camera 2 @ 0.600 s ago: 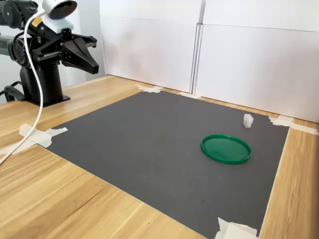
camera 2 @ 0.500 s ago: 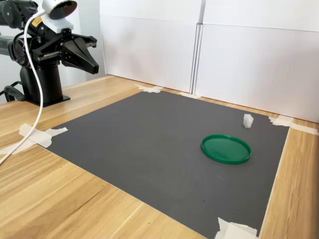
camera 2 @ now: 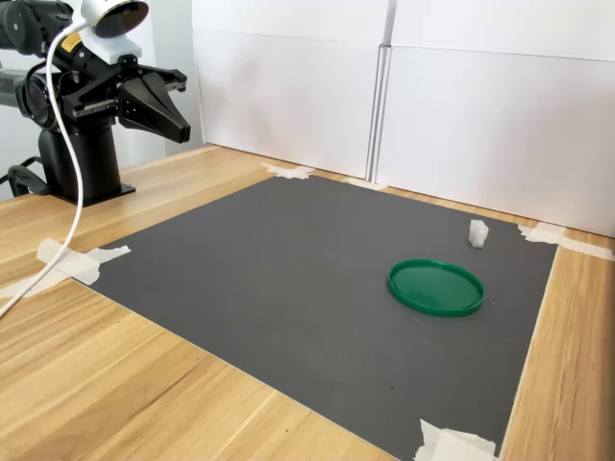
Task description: Grasp a white terminal and put it in the green lid.
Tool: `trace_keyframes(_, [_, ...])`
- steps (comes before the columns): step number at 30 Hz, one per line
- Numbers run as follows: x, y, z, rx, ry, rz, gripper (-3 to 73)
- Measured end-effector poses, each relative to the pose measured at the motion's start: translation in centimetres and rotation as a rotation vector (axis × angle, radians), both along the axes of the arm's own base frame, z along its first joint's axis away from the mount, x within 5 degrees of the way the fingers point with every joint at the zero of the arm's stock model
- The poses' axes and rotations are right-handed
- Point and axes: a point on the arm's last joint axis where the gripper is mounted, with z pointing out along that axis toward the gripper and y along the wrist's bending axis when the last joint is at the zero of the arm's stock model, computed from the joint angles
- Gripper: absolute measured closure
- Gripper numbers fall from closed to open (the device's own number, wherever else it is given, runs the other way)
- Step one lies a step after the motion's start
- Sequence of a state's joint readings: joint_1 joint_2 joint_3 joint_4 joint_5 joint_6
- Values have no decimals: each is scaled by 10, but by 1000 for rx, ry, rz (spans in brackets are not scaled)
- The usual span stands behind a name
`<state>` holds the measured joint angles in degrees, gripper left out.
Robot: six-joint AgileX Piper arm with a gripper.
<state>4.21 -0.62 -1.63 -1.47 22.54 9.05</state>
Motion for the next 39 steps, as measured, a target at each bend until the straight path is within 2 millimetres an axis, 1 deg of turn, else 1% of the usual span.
trace_keyframes(5, [0, 0, 1, -1, 15, 0, 716])
trace_keyframes(7, [1, 0, 5, -2, 32, -1, 716])
trace_keyframes(12, [9, 1, 29, -6, 70, -1, 716])
trace_keyframes(14, [16, 1, 43, -7, 84, -1, 716])
trace_keyframes(17, [27, 2, 59, -7, 116, -1, 716])
trace_keyframes(21, [49, 4, 80, -5, 172, 0, 716])
trace_keyframes(24, [76, 7, 95, 20, 227, 1, 716])
trace_keyframes(29, [120, 11, 105, 26, 315, 0, 716])
trace_keyframes(32, [144, 12, 113, -1, 335, 10, 716])
trace_keyframes(34, [165, 14, 119, -50, 356, 31, 716])
trace_keyframes(39, [198, 16, 134, -142, 372, 76, 716])
